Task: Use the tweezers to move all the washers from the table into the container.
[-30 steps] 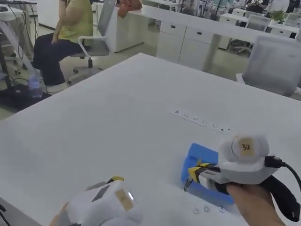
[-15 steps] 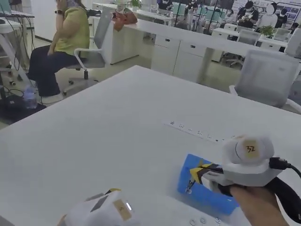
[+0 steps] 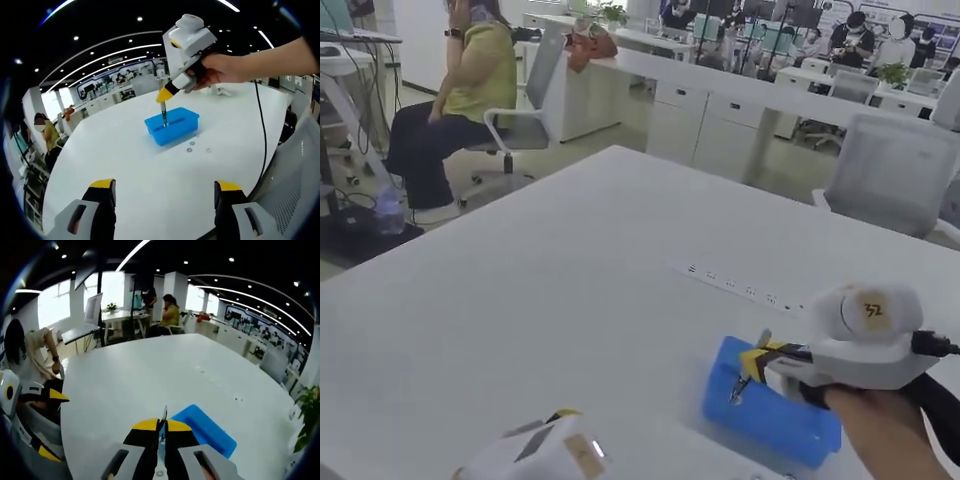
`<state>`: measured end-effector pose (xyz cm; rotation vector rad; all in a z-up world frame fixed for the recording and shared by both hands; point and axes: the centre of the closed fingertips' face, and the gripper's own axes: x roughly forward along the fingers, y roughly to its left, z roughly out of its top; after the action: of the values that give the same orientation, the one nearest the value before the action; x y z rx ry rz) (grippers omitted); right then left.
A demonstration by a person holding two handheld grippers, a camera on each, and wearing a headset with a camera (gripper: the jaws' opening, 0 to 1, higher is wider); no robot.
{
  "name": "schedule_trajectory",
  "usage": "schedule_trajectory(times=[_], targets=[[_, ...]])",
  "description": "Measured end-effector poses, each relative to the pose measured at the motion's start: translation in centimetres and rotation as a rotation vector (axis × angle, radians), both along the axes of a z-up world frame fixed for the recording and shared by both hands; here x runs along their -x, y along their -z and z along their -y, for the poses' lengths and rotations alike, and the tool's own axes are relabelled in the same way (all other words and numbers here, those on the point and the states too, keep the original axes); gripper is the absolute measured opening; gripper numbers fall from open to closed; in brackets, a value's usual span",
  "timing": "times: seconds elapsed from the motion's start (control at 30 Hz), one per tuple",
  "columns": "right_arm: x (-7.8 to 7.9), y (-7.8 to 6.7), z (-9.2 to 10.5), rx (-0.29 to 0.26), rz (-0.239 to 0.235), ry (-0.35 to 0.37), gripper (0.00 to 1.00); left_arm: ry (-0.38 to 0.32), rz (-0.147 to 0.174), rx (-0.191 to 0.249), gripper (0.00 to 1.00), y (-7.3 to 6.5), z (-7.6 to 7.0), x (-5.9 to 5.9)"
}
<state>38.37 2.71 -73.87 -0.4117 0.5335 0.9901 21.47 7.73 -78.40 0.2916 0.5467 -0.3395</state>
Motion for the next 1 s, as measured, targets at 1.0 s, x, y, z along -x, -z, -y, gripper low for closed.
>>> schedule_trajectory(times=[1.0], targets=[[-6.9,4.7,1.8,-0.029,-0.074,0.224,0.0,0.009,-0.026,-0.038,0.81,0.7,0.0,0.1]])
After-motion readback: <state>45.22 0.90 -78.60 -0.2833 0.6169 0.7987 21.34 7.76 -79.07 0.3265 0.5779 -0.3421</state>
